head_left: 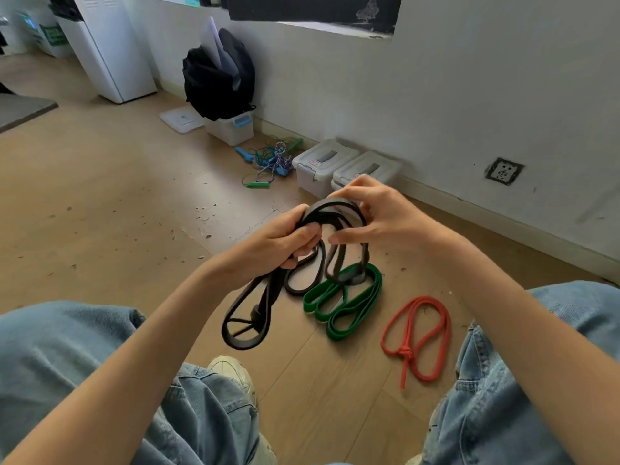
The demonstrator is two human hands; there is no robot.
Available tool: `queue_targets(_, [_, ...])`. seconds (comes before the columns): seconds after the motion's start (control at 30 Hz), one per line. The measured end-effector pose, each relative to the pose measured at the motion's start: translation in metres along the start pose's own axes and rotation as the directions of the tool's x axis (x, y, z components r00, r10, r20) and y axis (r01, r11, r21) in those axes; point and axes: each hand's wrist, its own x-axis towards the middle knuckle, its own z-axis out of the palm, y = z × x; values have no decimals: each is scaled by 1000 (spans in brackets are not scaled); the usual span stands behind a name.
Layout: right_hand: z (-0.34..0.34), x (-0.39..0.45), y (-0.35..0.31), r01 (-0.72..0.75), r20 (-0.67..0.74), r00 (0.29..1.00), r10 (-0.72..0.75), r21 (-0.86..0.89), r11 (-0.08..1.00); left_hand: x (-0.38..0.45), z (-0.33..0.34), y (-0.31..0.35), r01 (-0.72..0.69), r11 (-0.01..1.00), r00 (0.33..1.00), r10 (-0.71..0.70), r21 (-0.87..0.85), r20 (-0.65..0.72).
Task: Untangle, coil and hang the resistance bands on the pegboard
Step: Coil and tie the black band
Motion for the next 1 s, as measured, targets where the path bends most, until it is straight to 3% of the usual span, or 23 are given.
queue_targets(0.17, [-7, 7, -12, 178, 31, 984, -175, -226, 958, -1, -2, 2, 10, 999, 996, -14, 45, 91])
queue_targets(0.33, [-7, 9, -21, 183, 114, 981, -158, -251, 950, -3, -7, 1, -25, 997, 995, 18, 69, 99])
queue_targets(0.43, [-9, 8, -23, 166, 130, 981, -147, -146, 975, -4, -11, -2, -93, 988, 996, 92, 124, 9])
queue_targets(0.5, [-9, 10, -25, 164, 114, 981, -156, -66, 984, -4, -10, -7, -86, 994, 996, 88, 62, -21])
queue_targets(0.6, [-4, 15, -25, 169, 94, 982, -167, -18, 985, -2, -3, -22, 24, 999, 1000, -24, -30, -18])
queue_targets(0.73, [4, 23, -13, 118, 47, 991, -124, 112, 987, -1, -5, -52, 171, 985, 984, -171, -4, 40])
queue_targets(0.87, [14, 39, 10, -17, -78, 996, 43, 307, 952, 0, -3, -91, 264, 958, 965, -263, -108, 26])
queue_targets(1.0, [28, 59, 31, -101, -113, 981, 155, 381, 919, 10, -7, -120, 319, 908, 942, -335, -270, -14])
